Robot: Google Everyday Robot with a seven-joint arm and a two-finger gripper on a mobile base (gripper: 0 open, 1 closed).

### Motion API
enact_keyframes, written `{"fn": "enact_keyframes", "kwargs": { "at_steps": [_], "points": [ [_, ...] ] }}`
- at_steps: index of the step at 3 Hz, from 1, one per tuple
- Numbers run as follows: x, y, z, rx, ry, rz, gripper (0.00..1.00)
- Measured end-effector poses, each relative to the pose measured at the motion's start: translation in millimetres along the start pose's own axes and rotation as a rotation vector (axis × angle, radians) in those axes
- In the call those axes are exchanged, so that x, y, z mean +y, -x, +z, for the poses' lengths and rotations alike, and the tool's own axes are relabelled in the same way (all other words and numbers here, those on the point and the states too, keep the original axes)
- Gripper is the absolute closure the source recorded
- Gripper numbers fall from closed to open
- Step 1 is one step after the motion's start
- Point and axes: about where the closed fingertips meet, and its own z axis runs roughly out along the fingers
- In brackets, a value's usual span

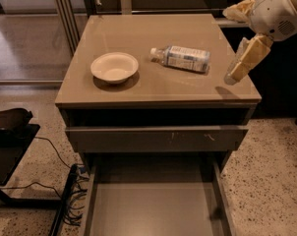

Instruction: Place blue plastic bottle into middle drawer

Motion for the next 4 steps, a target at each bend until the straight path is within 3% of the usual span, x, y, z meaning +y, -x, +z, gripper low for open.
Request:
{"fn": "enact_keyframes", "kwargs": {
  "at_steps": [2, 4],
  "points": [
    [-45.9, 0.1, 31.5, -0.038, -0.012, 0.02, 0.0],
    [-76.0, -27.6, 101.0, 0.017, 0.034, 0.136, 0.0]
  ]
}}
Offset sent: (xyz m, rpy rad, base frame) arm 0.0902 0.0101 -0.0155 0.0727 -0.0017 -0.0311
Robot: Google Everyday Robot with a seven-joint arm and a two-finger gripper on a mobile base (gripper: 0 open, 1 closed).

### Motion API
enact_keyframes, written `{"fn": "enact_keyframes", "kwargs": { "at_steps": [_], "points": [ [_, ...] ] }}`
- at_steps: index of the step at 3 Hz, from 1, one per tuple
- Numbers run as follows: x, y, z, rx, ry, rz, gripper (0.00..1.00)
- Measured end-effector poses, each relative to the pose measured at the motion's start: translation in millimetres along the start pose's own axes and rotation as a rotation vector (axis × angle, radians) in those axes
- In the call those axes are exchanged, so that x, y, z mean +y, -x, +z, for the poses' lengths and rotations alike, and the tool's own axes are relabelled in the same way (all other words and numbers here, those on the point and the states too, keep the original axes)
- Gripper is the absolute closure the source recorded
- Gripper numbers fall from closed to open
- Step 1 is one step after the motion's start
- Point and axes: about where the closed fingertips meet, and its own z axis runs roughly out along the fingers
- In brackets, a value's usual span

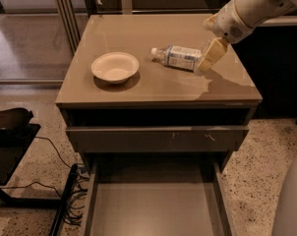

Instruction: Place blue plastic bottle into middle drawer

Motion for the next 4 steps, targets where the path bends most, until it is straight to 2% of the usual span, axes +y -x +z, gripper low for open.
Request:
{"fn": "enact_keyframes", "kwargs": {
  "at_steps": [2, 4],
  "points": [
    [-31.6, -6.9, 61.3, 0.043, 0.039, 0.046, 0.0],
    [-35.0, -12.6, 91.2, 0.044, 0.085, 0.084, 0.0]
  ]
}}
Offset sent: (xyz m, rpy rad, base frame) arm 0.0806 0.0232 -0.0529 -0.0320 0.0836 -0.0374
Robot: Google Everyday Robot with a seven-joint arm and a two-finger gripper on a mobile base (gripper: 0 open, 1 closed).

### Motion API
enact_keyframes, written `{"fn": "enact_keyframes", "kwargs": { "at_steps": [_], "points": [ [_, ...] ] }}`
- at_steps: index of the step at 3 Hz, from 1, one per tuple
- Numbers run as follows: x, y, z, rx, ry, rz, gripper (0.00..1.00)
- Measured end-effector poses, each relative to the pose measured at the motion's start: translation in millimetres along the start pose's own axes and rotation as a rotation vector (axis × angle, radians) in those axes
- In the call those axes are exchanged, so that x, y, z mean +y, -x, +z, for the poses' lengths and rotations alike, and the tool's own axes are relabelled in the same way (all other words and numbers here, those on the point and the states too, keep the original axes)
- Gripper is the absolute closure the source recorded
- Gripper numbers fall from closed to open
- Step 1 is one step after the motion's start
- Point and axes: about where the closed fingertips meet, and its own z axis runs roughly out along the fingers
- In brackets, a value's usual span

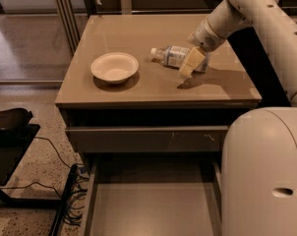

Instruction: Place blue plastic bottle into middle drawer

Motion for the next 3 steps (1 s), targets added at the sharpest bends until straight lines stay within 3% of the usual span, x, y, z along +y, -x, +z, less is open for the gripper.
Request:
{"fn": "enact_keyframes", "kwargs": {
  "at_steps": [1, 3],
  "points": [
    [0.0, -0.1, 0.4, 0.0, 0.001, 0.0, 0.18],
    [0.0, -0.1, 0.5, 0.0, 0.001, 0.0, 0.66]
  ]
}}
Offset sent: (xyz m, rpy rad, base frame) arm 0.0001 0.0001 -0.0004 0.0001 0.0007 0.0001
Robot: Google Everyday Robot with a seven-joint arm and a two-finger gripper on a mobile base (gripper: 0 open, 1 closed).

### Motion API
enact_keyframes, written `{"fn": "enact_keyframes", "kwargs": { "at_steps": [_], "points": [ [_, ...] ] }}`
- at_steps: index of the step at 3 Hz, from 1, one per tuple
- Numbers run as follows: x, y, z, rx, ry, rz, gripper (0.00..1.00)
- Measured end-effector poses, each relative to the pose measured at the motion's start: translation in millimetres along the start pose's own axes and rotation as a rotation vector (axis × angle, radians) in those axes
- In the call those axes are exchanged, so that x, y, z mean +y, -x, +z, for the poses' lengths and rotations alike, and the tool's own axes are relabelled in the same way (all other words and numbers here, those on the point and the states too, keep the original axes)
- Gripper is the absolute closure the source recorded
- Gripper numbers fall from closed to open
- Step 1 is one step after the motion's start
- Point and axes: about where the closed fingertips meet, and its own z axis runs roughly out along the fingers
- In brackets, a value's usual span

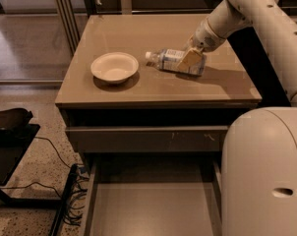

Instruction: Place blue plastic bottle into middle drawer

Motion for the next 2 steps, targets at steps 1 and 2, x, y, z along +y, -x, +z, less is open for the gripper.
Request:
{"fn": "enact_keyframes", "kwargs": {
  "at_steps": [1, 2],
  "points": [
    [0.0, 0.0, 0.0, 0.0, 0.0, 0.0, 0.88],
    [-0.7, -1.8, 0.3, 0.001, -0.003, 0.002, 1.0]
  ]
}}
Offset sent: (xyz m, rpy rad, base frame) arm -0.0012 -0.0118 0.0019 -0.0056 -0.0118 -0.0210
